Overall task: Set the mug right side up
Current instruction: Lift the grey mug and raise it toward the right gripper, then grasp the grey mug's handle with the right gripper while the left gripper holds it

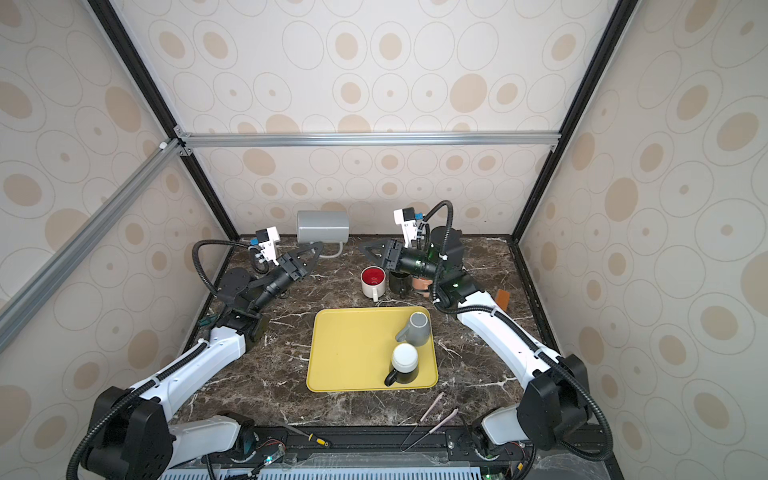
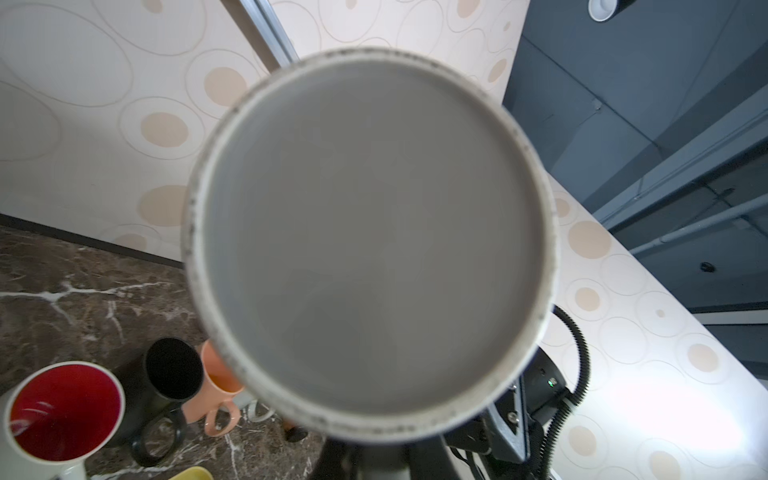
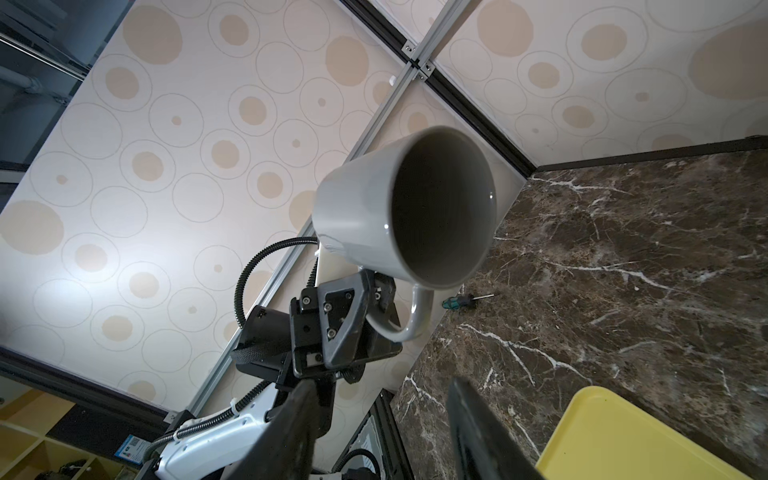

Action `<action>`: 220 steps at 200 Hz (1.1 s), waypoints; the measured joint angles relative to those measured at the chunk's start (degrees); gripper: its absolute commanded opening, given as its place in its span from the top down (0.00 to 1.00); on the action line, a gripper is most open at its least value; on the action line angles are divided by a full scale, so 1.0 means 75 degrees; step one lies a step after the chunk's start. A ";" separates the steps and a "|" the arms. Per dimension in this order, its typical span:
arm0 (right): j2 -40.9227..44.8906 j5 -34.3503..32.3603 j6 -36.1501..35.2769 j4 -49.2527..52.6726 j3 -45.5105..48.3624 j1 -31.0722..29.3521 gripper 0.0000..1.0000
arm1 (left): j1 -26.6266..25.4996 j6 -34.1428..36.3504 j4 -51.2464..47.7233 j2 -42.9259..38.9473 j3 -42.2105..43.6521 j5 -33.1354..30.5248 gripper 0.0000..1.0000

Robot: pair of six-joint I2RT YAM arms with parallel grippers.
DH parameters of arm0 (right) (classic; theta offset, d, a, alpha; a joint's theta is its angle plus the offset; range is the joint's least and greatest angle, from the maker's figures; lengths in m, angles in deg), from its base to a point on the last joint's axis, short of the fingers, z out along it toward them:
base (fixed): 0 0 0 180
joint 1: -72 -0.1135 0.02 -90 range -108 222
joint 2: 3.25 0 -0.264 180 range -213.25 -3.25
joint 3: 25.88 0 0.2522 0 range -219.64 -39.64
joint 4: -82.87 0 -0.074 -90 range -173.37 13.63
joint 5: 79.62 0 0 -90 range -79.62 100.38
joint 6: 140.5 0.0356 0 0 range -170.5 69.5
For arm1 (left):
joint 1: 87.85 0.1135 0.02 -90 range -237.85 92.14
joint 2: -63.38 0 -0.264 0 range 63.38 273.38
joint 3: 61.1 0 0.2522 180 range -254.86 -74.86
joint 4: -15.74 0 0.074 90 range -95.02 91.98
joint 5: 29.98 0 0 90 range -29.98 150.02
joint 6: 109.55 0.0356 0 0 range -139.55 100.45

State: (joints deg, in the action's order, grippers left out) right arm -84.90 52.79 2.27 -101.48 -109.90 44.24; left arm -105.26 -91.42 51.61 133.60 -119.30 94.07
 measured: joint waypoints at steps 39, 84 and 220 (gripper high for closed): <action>-0.0425 0.0038 0.0137 -0.0178 -0.0306 -0.0262 0.49 | 0.0003 -0.0341 0.0644 0.0003 0.0000 0.0230 1.00; -0.0778 0.0096 0.0326 -0.0428 -0.0554 -0.0408 0.53 | 0.0003 -0.0487 0.0880 0.0003 0.0029 0.0294 1.00; -0.1332 0.0187 0.0679 -0.0965 -0.0991 -0.0833 0.62 | 0.0009 -0.0731 0.1250 -0.0006 0.0216 0.0356 1.00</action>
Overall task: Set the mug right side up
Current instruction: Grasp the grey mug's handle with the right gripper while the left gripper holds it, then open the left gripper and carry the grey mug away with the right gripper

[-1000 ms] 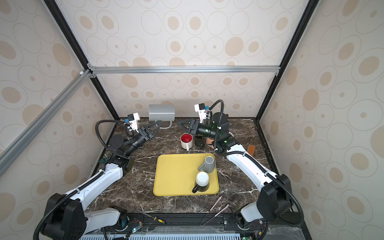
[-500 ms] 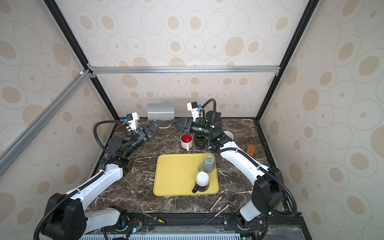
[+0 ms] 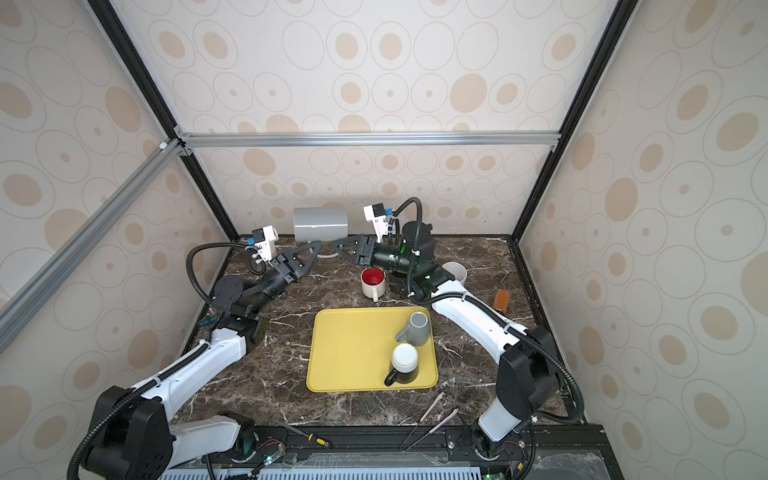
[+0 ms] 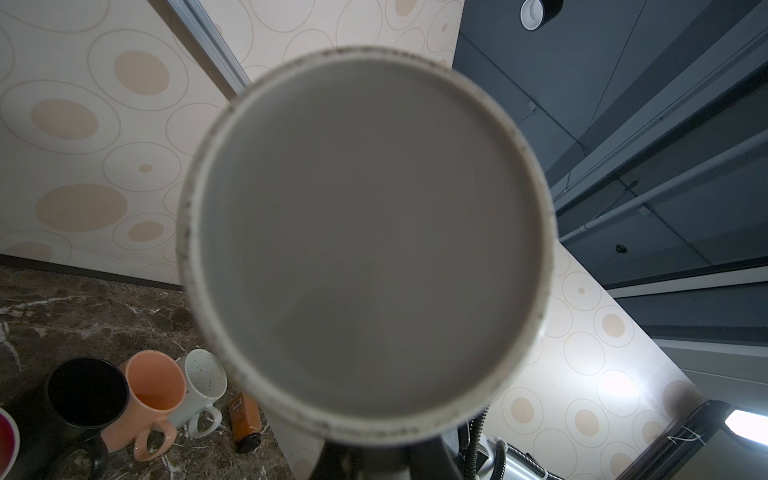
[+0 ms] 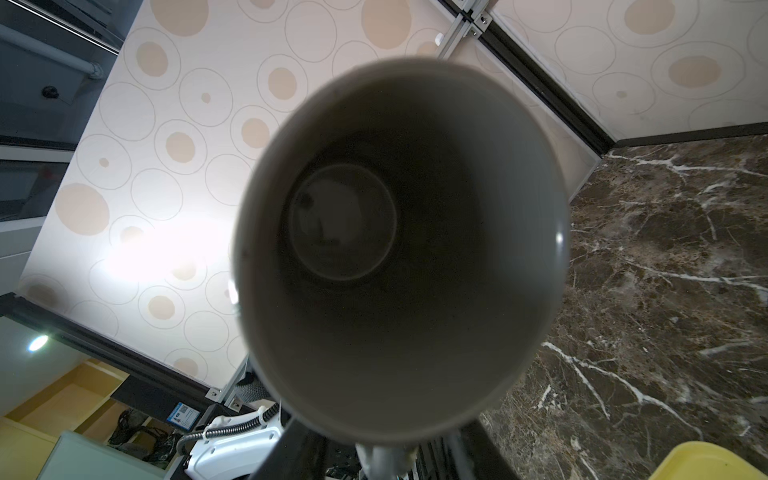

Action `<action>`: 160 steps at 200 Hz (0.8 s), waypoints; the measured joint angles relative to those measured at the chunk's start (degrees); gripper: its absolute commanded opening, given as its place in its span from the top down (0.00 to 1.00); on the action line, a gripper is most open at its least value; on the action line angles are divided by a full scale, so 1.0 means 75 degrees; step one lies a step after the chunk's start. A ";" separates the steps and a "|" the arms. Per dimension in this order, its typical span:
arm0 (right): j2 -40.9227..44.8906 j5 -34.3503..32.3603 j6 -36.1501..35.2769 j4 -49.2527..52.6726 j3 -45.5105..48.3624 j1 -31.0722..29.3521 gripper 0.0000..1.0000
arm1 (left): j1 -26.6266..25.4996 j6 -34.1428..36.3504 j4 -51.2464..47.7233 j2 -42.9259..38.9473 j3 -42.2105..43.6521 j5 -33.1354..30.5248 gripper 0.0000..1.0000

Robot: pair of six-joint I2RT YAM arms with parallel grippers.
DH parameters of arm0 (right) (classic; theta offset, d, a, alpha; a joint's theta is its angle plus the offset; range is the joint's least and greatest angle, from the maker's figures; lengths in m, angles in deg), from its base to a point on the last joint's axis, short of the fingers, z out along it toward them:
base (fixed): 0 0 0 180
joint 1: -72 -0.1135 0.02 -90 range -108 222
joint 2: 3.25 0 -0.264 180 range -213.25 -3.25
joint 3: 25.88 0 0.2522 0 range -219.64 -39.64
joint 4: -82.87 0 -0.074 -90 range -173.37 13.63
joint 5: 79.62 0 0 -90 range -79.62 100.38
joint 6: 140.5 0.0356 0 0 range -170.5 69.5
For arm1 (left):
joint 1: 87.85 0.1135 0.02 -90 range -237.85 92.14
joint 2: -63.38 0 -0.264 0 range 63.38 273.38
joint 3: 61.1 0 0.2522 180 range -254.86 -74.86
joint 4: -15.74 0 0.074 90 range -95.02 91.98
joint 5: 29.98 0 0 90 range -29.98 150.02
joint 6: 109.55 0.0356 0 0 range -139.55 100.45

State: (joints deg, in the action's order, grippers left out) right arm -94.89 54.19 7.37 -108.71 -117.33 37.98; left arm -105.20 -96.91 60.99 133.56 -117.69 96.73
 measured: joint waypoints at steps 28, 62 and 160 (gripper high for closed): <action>-0.0070 -0.0003 0.0114 -0.0111 -0.0020 -0.0009 0.66 | 0.0000 -0.0096 0.0189 0.0000 0.0064 -0.0003 1.00; -0.0213 0.0041 0.0268 -0.0303 -0.0029 -0.0017 0.75 | 0.0000 -0.0248 0.0493 0.0003 0.0189 -0.0009 1.00; -0.0391 -0.0353 0.0373 0.0309 -0.0163 -0.0055 1.00 | 0.0050 0.0344 -0.0181 -0.0163 0.0274 -0.0087 0.00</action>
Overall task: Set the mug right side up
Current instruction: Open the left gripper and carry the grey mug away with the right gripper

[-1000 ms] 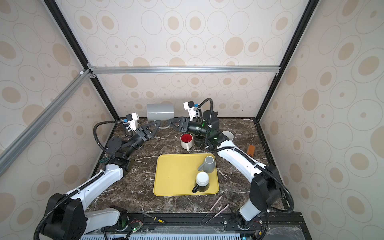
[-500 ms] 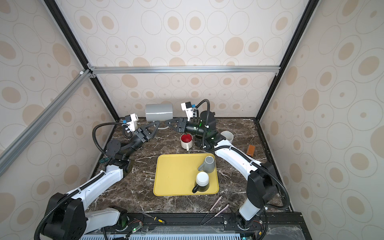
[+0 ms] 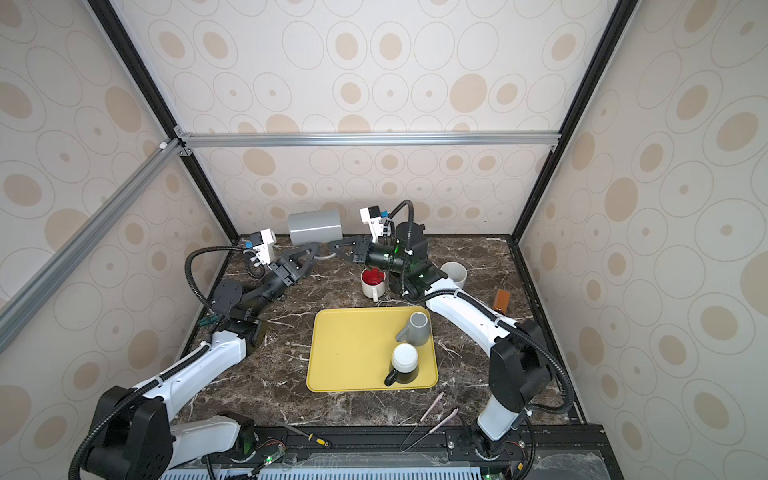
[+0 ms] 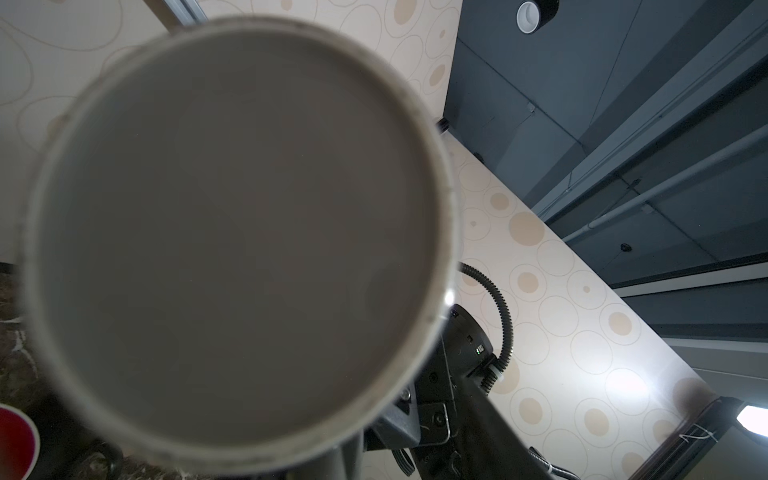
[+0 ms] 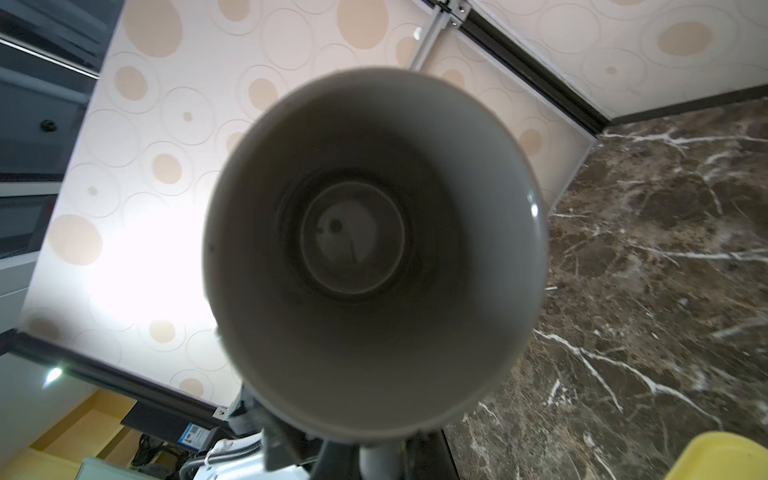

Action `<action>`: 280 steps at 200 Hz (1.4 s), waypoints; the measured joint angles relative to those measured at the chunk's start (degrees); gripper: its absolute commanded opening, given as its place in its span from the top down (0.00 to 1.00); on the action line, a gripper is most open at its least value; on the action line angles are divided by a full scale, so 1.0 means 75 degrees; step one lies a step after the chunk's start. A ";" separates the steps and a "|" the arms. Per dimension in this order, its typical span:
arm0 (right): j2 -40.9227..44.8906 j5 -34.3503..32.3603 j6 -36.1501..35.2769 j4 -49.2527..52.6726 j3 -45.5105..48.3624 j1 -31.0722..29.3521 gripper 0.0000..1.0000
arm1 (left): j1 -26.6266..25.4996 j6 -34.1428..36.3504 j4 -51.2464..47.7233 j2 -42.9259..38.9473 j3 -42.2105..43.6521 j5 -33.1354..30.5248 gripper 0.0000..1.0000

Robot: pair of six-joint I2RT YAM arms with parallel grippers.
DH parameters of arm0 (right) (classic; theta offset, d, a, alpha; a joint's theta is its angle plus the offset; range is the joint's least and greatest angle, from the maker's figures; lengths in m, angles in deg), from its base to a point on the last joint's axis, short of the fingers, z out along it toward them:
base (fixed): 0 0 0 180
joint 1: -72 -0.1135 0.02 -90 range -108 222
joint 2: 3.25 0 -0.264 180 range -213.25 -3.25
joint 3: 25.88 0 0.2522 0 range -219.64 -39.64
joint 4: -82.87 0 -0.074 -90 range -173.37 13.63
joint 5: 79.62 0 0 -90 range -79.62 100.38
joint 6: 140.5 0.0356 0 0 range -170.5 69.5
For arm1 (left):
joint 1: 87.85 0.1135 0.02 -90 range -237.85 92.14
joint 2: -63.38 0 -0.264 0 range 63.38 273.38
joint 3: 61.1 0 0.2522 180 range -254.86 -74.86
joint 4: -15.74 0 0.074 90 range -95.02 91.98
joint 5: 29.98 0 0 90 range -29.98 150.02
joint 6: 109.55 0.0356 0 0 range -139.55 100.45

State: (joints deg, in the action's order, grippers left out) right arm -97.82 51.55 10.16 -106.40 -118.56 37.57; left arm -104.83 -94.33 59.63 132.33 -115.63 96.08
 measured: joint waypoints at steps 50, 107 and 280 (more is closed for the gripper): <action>-0.0047 -0.1078 -0.0793 0.1682 -0.0213 0.0020 1.00 | 0.0122 0.1801 -0.3748 -0.1259 0.0003 -0.1670 0.00; -0.0647 -0.2302 -0.1996 0.3410 -0.0918 -0.0017 1.00 | 0.0172 0.3762 -0.7105 -0.1568 -0.0224 -0.3853 0.00; -0.3223 -0.7041 -0.4564 0.7545 -0.3777 -0.1515 1.00 | 0.0172 0.4893 -0.7525 -0.2591 0.0020 -0.4185 0.00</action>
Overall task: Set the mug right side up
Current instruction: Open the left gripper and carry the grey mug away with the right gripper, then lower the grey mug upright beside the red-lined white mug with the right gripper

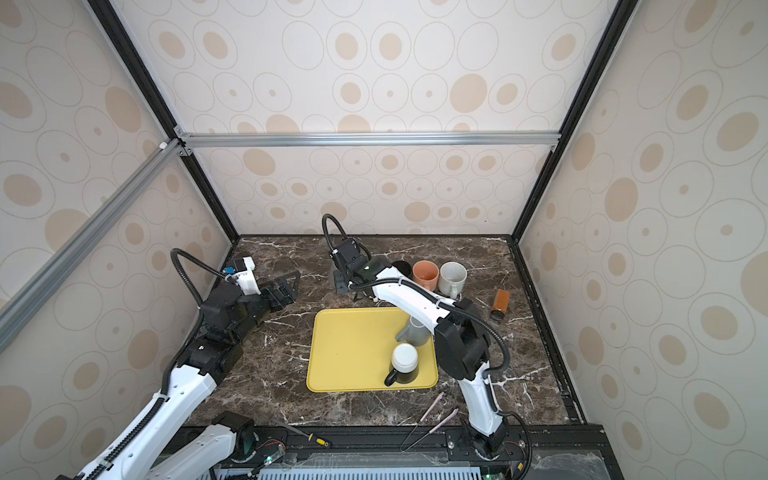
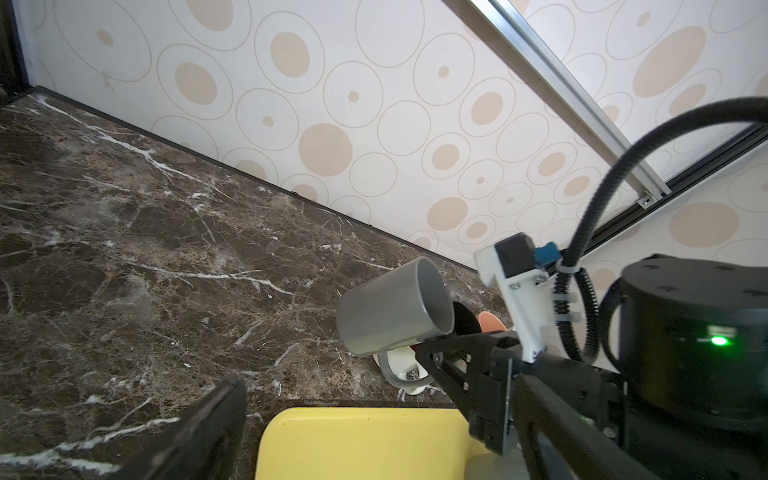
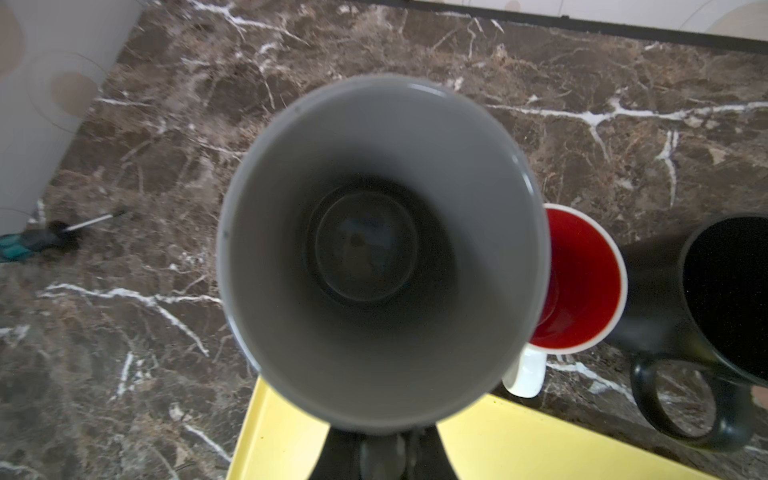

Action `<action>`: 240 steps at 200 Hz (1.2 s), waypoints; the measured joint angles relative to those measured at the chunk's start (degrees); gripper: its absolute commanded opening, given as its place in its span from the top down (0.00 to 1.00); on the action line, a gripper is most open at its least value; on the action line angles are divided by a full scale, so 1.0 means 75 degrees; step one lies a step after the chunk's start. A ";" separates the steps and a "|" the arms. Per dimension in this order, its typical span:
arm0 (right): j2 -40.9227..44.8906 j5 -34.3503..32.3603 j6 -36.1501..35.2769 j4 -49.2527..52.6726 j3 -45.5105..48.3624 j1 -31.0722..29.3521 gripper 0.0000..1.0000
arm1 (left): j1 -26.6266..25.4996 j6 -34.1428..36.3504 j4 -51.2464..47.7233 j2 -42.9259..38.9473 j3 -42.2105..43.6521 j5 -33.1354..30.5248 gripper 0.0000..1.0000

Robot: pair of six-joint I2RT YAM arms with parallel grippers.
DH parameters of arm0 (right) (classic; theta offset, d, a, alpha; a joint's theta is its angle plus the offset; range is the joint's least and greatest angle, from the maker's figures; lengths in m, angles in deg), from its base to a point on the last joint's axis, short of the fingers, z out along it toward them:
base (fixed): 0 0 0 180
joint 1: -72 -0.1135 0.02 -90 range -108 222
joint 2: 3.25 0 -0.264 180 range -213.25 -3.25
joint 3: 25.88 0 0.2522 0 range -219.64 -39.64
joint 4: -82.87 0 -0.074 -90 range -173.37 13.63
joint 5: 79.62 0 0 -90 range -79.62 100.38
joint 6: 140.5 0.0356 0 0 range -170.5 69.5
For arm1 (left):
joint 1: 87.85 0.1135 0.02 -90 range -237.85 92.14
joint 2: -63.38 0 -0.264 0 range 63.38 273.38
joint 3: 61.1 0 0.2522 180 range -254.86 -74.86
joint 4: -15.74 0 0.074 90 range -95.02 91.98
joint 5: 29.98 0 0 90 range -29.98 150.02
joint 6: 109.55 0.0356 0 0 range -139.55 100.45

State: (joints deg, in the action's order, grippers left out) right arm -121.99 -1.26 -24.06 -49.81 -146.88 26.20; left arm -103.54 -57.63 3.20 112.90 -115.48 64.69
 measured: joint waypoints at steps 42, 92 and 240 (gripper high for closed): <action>-0.0399 -0.0428 -0.0050 0.0271 -0.0300 -0.0035 1.00 | 0.0000 0.0006 0.0032 0.0096 0.0102 0.0050 0.00; -0.0641 -0.0901 -0.0114 0.0236 -0.0653 -0.0041 1.00 | 0.0000 0.0003 0.0055 0.0117 0.0283 0.0082 0.00; -0.1547 -0.1285 -0.0137 0.0682 -0.1434 -0.0105 1.00 | 0.0000 0.0006 0.0079 0.0052 0.0434 0.0134 0.00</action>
State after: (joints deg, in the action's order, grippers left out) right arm -133.60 -10.90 -25.09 -44.69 -157.64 25.42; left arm -103.54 -57.59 3.79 113.29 -112.22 65.70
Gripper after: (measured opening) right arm 0.123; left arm 0.999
